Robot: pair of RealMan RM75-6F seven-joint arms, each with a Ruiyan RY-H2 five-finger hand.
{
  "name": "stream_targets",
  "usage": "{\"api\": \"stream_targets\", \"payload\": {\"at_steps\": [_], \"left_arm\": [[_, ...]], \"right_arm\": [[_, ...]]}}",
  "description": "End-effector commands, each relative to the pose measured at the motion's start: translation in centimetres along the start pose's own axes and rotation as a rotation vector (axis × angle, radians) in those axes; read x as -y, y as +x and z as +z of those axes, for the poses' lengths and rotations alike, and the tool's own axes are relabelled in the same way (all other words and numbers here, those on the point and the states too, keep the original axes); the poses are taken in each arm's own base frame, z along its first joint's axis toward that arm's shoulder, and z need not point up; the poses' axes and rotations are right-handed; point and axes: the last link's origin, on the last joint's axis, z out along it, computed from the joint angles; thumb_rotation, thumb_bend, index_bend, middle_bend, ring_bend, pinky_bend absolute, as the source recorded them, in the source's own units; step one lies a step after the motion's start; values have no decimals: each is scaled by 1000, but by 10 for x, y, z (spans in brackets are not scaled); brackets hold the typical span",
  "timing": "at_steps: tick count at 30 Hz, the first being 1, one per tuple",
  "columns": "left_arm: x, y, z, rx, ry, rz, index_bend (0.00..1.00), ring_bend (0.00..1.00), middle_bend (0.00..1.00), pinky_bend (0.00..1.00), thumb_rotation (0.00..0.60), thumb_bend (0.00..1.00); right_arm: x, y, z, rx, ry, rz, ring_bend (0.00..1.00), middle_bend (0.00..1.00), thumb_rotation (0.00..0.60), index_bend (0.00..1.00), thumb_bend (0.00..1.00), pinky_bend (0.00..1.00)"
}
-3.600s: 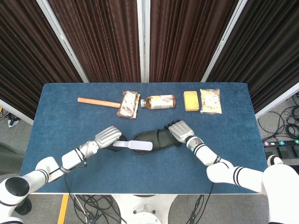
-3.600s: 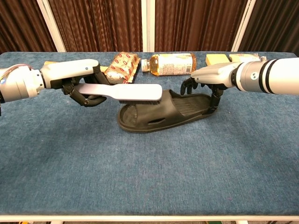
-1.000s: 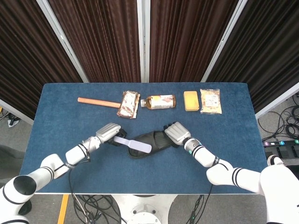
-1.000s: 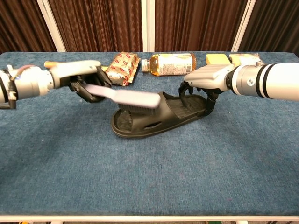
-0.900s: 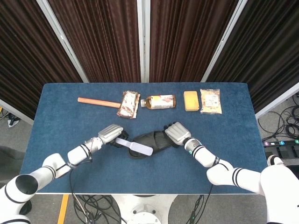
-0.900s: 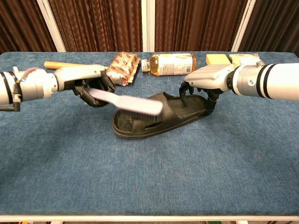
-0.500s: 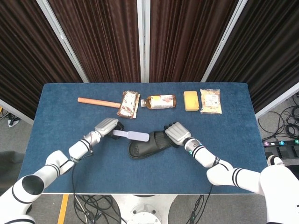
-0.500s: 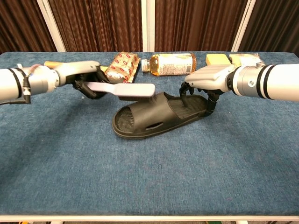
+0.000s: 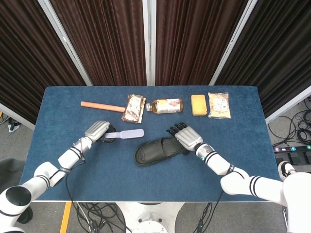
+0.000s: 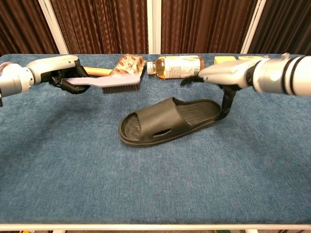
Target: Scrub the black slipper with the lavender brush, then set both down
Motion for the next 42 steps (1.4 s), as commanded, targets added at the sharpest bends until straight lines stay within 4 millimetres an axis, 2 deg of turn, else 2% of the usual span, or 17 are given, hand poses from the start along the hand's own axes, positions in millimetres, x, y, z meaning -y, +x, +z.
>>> {"api": "stream_targets", "payload": {"at_steps": [1, 3, 6, 9, 10, 14, 18, 21, 23, 25, 27, 29, 30, 32, 35, 38, 42], "left_arm": [[2, -6, -9, 13, 19, 125, 707, 662, 818, 991, 417, 869], [1, -7, -10, 35, 27, 160, 587, 554, 701, 912, 377, 835], [-1, -8, -14, 49, 34, 205, 421, 395, 525, 697, 325, 748], [-2, -7, -18, 61, 49, 232, 284, 246, 364, 468, 283, 571], [-2, -7, -19, 66, 54, 246, 235, 184, 295, 378, 269, 484], [0, -6, -27, 68, 72, 329, 142, 43, 120, 216, 245, 298], [1, -4, -37, 52, 90, 408, 112, 14, 70, 180, 226, 207], [3, -2, -46, 46, 113, 443, 98, 2, 54, 170, 240, 142], [1, 1, -52, 11, 116, 474, 93, 1, 52, 170, 320, 137], [0, 4, -59, -13, 122, 480, 92, 1, 51, 171, 447, 125], [-2, 11, -68, -50, 135, 459, 92, 1, 52, 175, 541, 112], [-3, 19, -79, -71, 156, 410, 94, 2, 62, 193, 600, 105], [-3, 24, -86, -83, 167, 382, 97, 7, 71, 200, 600, 105], [-2, 38, -103, -124, 199, 327, 117, 31, 117, 215, 600, 104], [6, 57, -132, -218, 259, 316, 176, 74, 203, 224, 600, 104], [17, 69, -164, -331, 343, 329, 188, 88, 217, 224, 600, 104], [23, 73, -206, -446, 433, 333, 206, 88, 217, 224, 600, 104]], "right_arm": [[-16, 25, -24, -75, -32, 62, 0, 0, 600, 0, 0, 0], [-27, 37, -36, -111, -54, 78, 0, 0, 600, 0, 0, 0], [-46, 50, -61, -162, -99, 85, 0, 0, 600, 0, 0, 0], [-62, 58, -84, -197, -136, 95, 0, 0, 600, 0, 0, 0], [-66, 60, -90, -202, -147, 101, 0, 0, 600, 0, 0, 0], [-84, 61, -117, -221, -191, 118, 0, 0, 600, 0, 0, 0], [-97, 54, -137, -230, -228, 146, 0, 0, 600, 0, 0, 0], [-105, 46, -150, -235, -248, 175, 0, 0, 600, 0, 0, 0], [-111, 41, -160, -241, -263, 187, 0, 0, 600, 0, 0, 0], [-115, 36, -168, -245, -275, 199, 0, 0, 600, 0, 0, 0], [-119, 32, -178, -253, -291, 203, 0, 0, 600, 0, 0, 0], [-124, 27, -190, -272, -310, 222, 0, 6, 600, 0, 4, 3], [-126, 24, -195, -287, -321, 230, 0, 19, 600, 0, 10, 16], [-131, 15, -211, -319, -352, 229, 17, 108, 600, 14, 51, 90], [-137, -1, -235, -356, -412, 232, 105, 257, 600, 125, 139, 215], [-136, -20, -259, -388, -458, 249, 125, 273, 600, 156, 169, 248], [-128, -42, -285, -416, -494, 246, 86, 230, 600, 147, 168, 180]]}}
